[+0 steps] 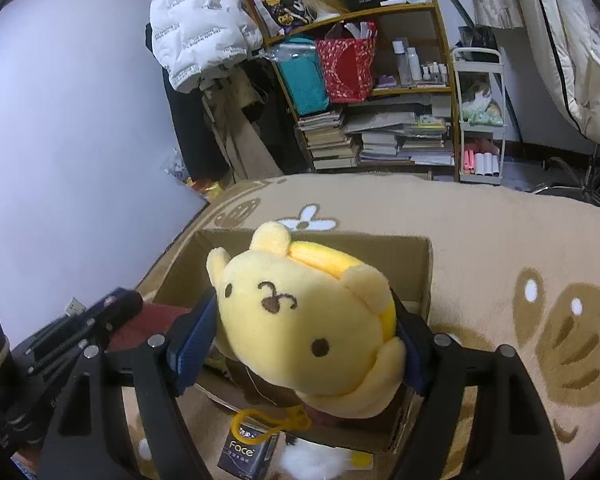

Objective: Organize soft objects
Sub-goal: 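Open left tool to drop pink roll in box while right tool drops yellow bear, then lower left tool to black Face tissue pack while right tool reaches white pom-pom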

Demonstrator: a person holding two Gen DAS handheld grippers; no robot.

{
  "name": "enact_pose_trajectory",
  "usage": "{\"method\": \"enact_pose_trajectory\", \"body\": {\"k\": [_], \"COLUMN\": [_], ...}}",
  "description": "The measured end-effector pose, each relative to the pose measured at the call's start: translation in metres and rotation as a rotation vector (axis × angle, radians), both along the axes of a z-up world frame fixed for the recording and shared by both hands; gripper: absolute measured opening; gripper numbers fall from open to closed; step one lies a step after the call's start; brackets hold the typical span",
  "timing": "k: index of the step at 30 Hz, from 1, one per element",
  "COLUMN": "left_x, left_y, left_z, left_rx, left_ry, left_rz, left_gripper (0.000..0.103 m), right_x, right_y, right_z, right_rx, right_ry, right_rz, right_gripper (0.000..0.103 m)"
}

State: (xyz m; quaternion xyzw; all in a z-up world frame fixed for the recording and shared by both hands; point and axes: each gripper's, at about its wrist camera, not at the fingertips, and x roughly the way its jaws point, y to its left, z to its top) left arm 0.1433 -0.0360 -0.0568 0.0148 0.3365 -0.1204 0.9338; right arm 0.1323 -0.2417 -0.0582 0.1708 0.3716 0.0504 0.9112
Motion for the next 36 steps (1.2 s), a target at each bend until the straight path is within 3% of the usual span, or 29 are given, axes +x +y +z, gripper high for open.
{"method": "enact_pose_trajectory", "body": {"k": [4,8,10,12,15,19,21,36], "left_x": [0.007,0.013,0.013,0.007,0.003,-0.003,-0.004,-0.024], "left_y": [0.006,0.017,0.018,0.019,0.015,0.015,0.017,0.045], "left_z": [-0.006,-0.008,-0.005,0.002,0.010,0.017,0.020,0.045], "left_rx": [0.042,0.018,0.021,0.032,0.063,0.091,0.093,0.085], "left_ry": [0.017,0.066,0.068,0.033,0.013,0.008,0.010,-0.016], "left_rz": [0.073,0.078,0.078,0.081,0.062,0.063,0.079,0.138], "left_gripper": [0.020,0.030,0.059,0.073,0.080,0.097,0.101,0.101], "right_x": [0.000,0.000,-0.001,-0.003,-0.007,-0.012,-0.017,-0.042], "right_y": [0.000,0.000,0.000,0.001,0.004,0.007,0.006,0.010], "right_z": [-0.003,-0.005,-0.005,-0.003,0.000,0.002,0.004,0.021], "right_rx": [-0.003,-0.019,-0.011,-0.007,-0.023,-0.036,-0.033,-0.039], "right_ry": [0.015,0.031,0.032,0.031,0.022,0.032,0.033,0.028], "right_rz": [-0.003,-0.006,-0.003,0.003,0.005,0.011,0.001,-0.035], "right_gripper": [0.087,0.088,0.088,0.090,0.099,0.101,0.101,0.103]}}
